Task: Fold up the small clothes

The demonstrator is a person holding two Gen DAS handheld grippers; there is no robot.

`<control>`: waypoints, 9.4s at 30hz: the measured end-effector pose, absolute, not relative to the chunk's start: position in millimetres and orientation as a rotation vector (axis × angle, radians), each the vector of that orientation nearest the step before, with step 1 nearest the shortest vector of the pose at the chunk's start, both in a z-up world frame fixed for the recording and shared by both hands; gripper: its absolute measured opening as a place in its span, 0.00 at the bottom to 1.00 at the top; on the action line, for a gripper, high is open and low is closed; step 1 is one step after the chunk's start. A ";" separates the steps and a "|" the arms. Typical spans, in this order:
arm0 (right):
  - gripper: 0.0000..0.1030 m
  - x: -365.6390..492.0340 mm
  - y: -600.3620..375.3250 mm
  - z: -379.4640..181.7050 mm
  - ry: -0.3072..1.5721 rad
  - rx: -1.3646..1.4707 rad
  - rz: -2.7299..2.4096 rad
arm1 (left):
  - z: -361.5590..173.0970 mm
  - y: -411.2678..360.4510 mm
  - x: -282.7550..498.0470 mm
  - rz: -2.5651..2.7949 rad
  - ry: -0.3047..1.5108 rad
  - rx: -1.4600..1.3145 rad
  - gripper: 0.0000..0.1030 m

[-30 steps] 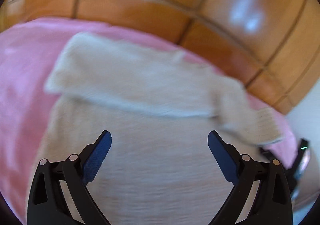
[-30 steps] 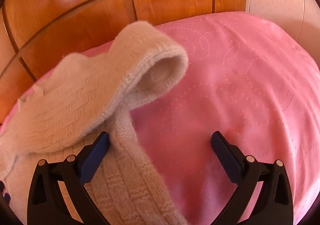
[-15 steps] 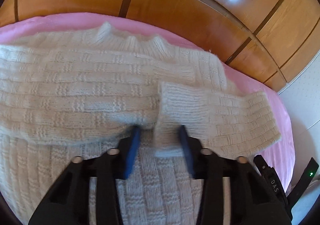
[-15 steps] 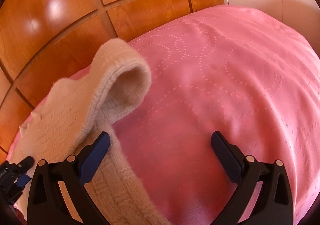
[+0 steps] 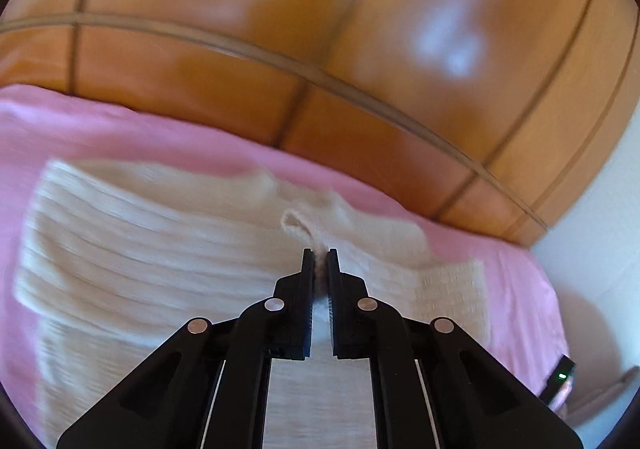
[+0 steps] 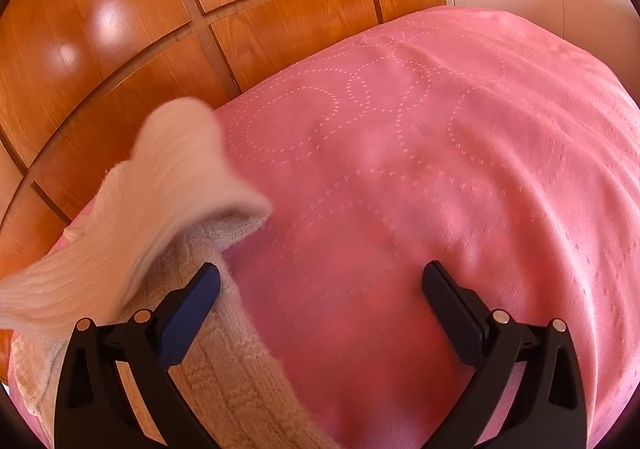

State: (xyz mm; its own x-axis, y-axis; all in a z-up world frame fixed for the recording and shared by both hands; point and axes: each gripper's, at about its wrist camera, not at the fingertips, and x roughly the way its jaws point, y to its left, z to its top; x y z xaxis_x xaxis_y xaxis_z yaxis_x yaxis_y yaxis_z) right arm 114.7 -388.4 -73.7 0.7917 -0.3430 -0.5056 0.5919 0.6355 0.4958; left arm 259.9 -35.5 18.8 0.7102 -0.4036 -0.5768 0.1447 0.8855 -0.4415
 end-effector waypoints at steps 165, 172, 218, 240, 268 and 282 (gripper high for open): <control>0.07 -224.5 -336.5 -92.6 0.028 0.862 0.946 | 43.4 156.4 -64.0 -1.164 0.796 -0.760 0.10; 0.09 -136.2 -356.3 -80.9 0.120 0.951 0.860 | 6.7 142.8 9.8 -0.870 0.911 -0.809 0.10; 0.85 62.5 -351.7 -70.1 0.169 0.658 0.094 | -54.7 102.0 170.5 -0.154 0.854 -0.435 0.06; 0.06 107.3 -309.2 -21.1 0.451 0.195 -0.224 | -28.7 87.8 145.0 -0.118 0.655 -0.328 0.05; 0.52 130.1 -339.3 -31.2 0.478 0.303 -0.377 | -26.3 -32.4 125.3 -0.270 0.726 -0.137 0.72; 0.98 21.7 -309.5 -54.3 0.377 0.324 -0.296 | -59.7 -48.7 114.3 -0.311 0.711 -0.045 0.85</control>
State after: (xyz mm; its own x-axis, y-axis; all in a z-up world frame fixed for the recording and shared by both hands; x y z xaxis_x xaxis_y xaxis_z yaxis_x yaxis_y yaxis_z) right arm 21.7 -309.5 -54.3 0.8882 -0.2202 -0.4033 0.3391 0.9064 0.2520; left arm 114.3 -48.7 -59.7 0.7136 -0.2954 -0.6352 0.2649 0.9532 -0.1457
